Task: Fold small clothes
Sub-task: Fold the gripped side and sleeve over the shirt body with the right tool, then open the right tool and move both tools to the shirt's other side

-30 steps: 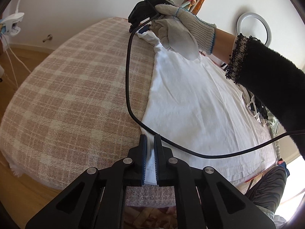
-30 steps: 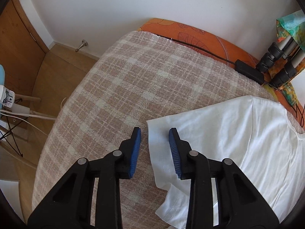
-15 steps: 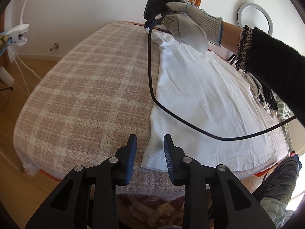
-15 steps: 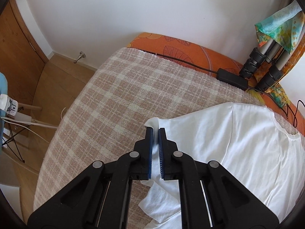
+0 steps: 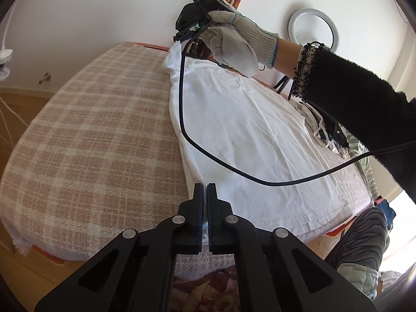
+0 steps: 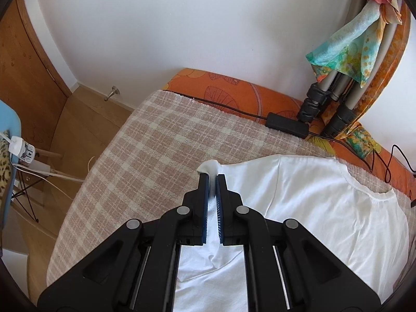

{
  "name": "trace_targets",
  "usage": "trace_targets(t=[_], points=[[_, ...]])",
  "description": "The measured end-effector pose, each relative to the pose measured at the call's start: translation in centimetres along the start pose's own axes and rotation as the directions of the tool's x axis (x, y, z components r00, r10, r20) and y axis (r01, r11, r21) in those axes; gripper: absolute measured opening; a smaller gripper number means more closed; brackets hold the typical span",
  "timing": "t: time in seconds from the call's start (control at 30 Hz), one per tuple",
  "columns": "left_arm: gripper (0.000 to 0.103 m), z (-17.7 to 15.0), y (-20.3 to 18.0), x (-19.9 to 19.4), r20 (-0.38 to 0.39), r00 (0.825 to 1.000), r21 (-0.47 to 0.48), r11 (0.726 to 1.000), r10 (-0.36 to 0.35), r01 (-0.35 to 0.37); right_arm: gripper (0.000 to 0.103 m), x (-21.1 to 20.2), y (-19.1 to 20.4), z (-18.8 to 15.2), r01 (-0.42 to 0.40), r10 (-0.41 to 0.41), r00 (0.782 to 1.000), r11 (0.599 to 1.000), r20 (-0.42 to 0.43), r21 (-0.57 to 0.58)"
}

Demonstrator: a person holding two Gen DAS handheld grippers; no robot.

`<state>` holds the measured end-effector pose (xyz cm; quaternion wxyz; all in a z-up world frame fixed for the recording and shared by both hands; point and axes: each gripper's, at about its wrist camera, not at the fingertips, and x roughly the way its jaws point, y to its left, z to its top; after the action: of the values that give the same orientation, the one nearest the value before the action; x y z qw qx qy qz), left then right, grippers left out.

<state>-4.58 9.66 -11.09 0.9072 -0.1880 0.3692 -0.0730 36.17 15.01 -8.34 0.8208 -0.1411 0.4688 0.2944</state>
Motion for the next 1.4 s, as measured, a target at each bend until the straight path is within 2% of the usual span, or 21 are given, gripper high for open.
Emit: trace_targets(t=[0.07, 0.17, 0.27, 0.4, 0.57, 0.67, 0.83, 0.9, 1.0, 1.03, 1.07, 1.1, 1.13, 1.17, 1.4], points=[[0.001, 0.3, -0.6, -0.4, 0.017, 1.0, 0.021, 1.0, 0.002, -0.002, 0.007, -1.0, -1.1, 0.1, -0.001, 0.0, 1.0, 1.0, 0.014, 0.007], [0.001, 0.8, -1.1, -0.8, 0.037, 0.998, 0.0, 0.999, -0.047, 0.047, 0.007, -2.3, -2.5, 0.1, 0.008, -0.008, 1.0, 1.0, 0.03, 0.007], [0.001, 1.0, -2.6, -0.7, 0.033, 0.997, 0.046, 0.997, -0.066, 0.064, 0.007, -3.5, -4.3, -0.1, 0.016, -0.016, 0.999, 1.0, 0.041, 0.017], [0.001, 0.9, -5.1, 0.7, -0.016, 0.992, 0.091, 0.988, -0.126, 0.127, 0.007, -5.0, -6.9, -1.0, 0.031, -0.033, 0.998, 0.999, 0.052, 0.032], [0.001, 0.4, -8.4, 2.8, -0.091, 0.979, 0.156, 0.968, -0.182, 0.195, 0.007, -6.3, -11.2, -2.7, 0.096, -0.099, 0.994, 0.994, 0.054, 0.061], [0.001, -0.2, -9.8, 3.8, -0.127, 0.974, 0.202, 0.957, -0.185, 0.208, 0.007, -5.8, -13.9, -4.3, 0.137, -0.14, 0.99, 0.986, 0.025, 0.099], [0.001, -0.3, -10.4, 4.9, -0.162, 0.969, 0.205, 0.955, -0.185, 0.217, 0.007, -4.1, -16.4, -5.6, 0.146, -0.147, 0.989, 0.981, -0.002, 0.131], [0.001, -0.3, -10.5, 4.9, -0.168, 0.968, 0.208, 0.953, -0.185, 0.219, 0.007, -3.4, -16.9, -6.0, 0.204, -0.202, 0.979, 0.968, -0.027, 0.146], [0.001, -0.4, -10.8, 5.3, -0.177, 0.967, 0.215, 0.952, -0.181, 0.217, 0.007, -2.9, -18.0, -6.5, 0.195, -0.187, 0.981, 0.964, -0.06, 0.179], [0.001, -0.4, -10.8, 5.5, -0.185, 0.966, 0.217, 0.951, -0.181, 0.22, 0.014, -3.1, -18.2, -6.6, 0.18, -0.173, 0.983, 0.967, -0.056, 0.18], [0.006, -0.5, -10.9, 5.6, -0.192, 0.964, 0.22, 0.95, -0.182, 0.222, 0.032, -3.5, -18.5, -6.6, 0.165, -0.159, 0.986, 0.969, -0.049, 0.181], [0.014, -0.5, -10.9, 5.6, -0.195, 0.964, 0.222, 0.949, -0.182, 0.224, 0.046, -4.0, -18.7, -6.7, 0.163, -0.159, 0.987, 0.969, -0.037, 0.186], [0.02, -0.6, -11.2, 5.7, -0.194, 0.964, 0.225, 0.949, -0.179, 0.222, 0.067, -4.7, -18.9, -6.7, 0.168, -0.168, 0.986, 0.967, -0.016, 0.193], [0.031, -0.7, -11.3, 5.6, -0.193, 0.965, 0.228, 0.949, -0.177, 0.219, 0.07, -5.6, -19.1, -6.8, 0.169, -0.175, 0.984, 0.966, 0.014, 0.196], [0.032, -0.7, -12.2, 4.5, -0.158, 0.97, 0.242, 0.945, -0.185, 0.22, 0.07, -11.2, -21.0, -8.4, 0.1, -0.127, 0.986, 0.968, 0.108, 0.23]])
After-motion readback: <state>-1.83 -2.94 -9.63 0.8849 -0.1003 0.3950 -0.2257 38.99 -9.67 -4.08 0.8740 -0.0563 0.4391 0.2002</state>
